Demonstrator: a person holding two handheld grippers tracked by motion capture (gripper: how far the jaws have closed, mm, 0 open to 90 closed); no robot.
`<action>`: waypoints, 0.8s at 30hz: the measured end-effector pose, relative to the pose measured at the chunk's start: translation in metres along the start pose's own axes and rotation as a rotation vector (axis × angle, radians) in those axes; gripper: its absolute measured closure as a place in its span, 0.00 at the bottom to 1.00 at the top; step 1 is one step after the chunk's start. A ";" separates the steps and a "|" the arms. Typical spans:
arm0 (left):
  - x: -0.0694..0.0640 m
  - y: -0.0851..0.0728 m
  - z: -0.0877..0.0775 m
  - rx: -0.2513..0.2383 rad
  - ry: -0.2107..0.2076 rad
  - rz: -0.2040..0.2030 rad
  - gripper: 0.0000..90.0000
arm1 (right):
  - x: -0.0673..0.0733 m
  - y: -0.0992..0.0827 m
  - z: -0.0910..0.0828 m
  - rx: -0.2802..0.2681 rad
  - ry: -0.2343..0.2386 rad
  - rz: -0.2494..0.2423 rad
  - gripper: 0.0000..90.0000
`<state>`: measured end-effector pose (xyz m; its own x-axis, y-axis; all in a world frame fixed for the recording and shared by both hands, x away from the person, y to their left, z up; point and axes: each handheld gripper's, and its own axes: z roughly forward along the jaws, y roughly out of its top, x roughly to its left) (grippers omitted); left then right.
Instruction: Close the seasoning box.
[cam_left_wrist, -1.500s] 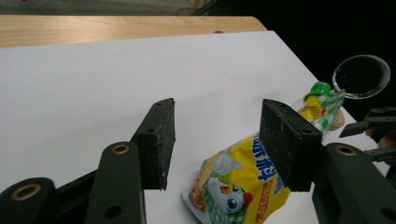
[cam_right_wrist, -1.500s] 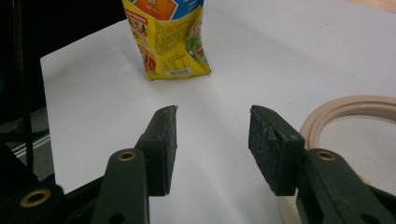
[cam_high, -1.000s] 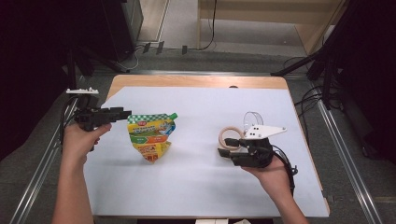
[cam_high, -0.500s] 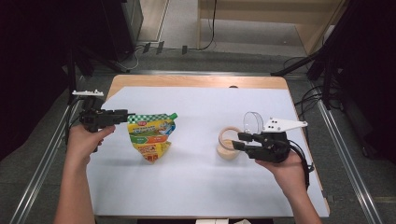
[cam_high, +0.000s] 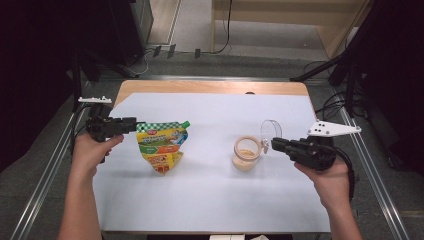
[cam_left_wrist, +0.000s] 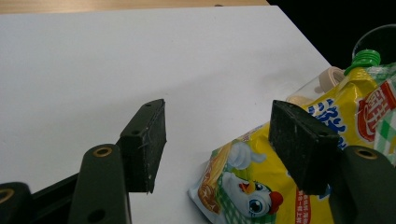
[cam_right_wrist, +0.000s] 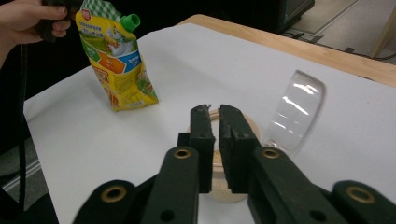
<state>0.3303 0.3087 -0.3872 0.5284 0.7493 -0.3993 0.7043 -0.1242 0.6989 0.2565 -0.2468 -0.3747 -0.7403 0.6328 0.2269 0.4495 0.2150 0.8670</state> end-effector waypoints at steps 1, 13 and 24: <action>0.000 0.000 0.000 -0.001 0.000 0.000 0.42 | -0.001 0.000 -0.002 -0.002 -0.004 -0.002 0.99; 0.000 -0.001 0.002 0.009 -0.011 0.006 0.41 | -0.027 -0.011 -0.022 -0.020 -0.101 0.048 1.00; 0.001 -0.001 0.004 0.011 -0.012 0.003 0.41 | -0.043 -0.032 0.004 0.026 -0.129 0.099 1.00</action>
<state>0.3317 0.3075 -0.3909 0.5356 0.7414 -0.4043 0.7079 -0.1331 0.6936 0.2755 -0.2780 -0.4141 -0.6222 0.7418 0.2502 0.5308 0.1649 0.8313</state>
